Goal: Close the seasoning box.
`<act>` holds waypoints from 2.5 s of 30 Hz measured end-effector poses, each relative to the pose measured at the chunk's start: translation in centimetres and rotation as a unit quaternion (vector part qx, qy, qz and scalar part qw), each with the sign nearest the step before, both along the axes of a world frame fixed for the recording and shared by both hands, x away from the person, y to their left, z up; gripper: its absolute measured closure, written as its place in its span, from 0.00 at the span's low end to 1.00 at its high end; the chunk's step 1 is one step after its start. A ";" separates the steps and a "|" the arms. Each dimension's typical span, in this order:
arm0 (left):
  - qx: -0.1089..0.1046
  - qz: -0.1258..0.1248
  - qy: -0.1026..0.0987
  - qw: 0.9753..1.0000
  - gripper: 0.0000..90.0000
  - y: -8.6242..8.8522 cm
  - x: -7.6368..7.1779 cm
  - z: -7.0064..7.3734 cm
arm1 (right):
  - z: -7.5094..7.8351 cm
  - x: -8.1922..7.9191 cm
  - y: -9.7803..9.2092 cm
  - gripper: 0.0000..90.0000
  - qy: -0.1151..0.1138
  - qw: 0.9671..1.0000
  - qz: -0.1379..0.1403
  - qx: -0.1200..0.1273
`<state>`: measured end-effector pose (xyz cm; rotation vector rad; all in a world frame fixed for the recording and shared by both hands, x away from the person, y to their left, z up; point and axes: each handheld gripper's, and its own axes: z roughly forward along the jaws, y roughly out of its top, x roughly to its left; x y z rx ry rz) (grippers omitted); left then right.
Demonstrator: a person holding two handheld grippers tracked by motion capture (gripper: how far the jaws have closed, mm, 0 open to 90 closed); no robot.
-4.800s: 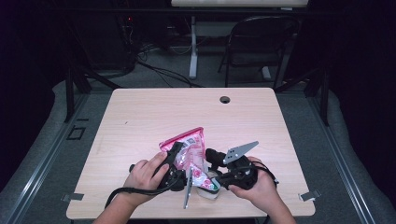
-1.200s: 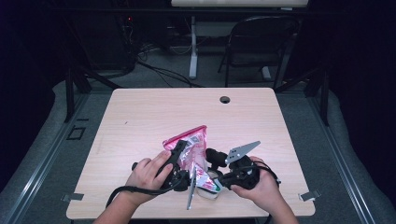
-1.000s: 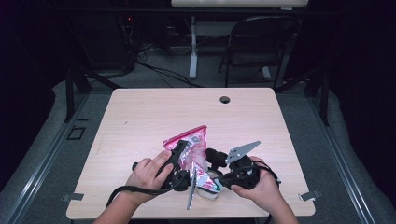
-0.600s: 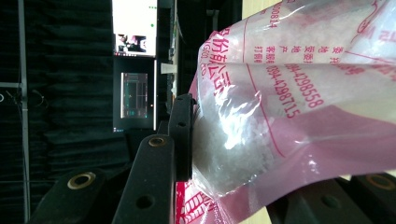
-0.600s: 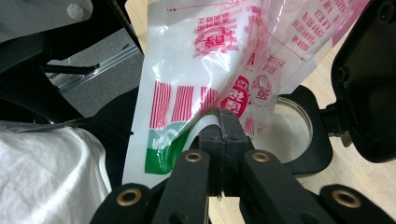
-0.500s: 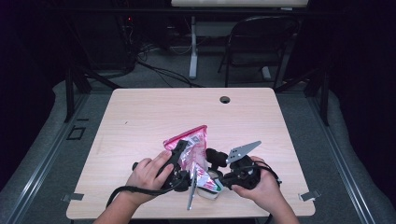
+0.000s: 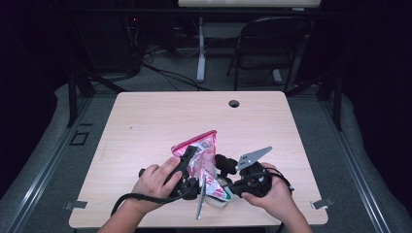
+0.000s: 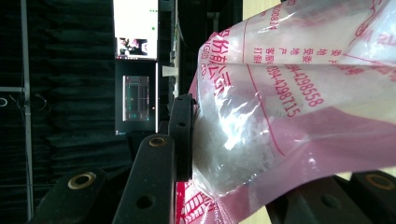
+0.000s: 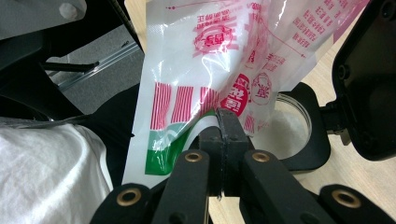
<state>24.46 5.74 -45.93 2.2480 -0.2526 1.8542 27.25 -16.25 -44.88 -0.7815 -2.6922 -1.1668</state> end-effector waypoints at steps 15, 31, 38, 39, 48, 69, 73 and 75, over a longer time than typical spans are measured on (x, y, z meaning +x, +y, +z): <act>-0.002 0.001 0.002 1.000 0.81 0.1 0.0 0.0 | 0.1 0.0 -0.1 1.00 0.001 1.000 0.001 0.000; -0.003 -0.001 -0.001 1.000 0.81 0.0 -0.1 0.2 | 0.1 0.0 -0.1 1.00 0.002 1.000 -0.001 0.002; -0.004 -0.001 -0.002 1.000 0.81 0.0 -0.2 0.2 | 0.1 0.0 -0.1 1.00 0.003 1.000 0.000 0.002; -0.002 -0.003 -0.005 1.000 0.81 0.0 -0.2 0.2 | 0.1 0.0 -0.1 1.00 0.003 1.000 0.000 0.002; -0.003 -0.002 -0.004 1.000 0.81 0.0 -0.1 0.2 | 0.0 0.0 -0.2 1.00 0.004 1.000 0.000 0.000; -0.009 0.003 0.004 1.000 0.81 0.2 -0.2 0.1 | 0.0 0.1 -0.1 1.00 0.004 1.000 0.000 -0.002; -0.022 0.002 0.010 1.000 0.81 0.5 0.1 0.1 | 0.1 0.0 -0.1 1.00 0.000 1.000 -0.002 0.000; -0.024 0.006 0.015 1.000 0.81 0.6 0.1 0.1 | 0.2 -0.1 0.0 1.00 -0.003 1.000 -0.002 -0.002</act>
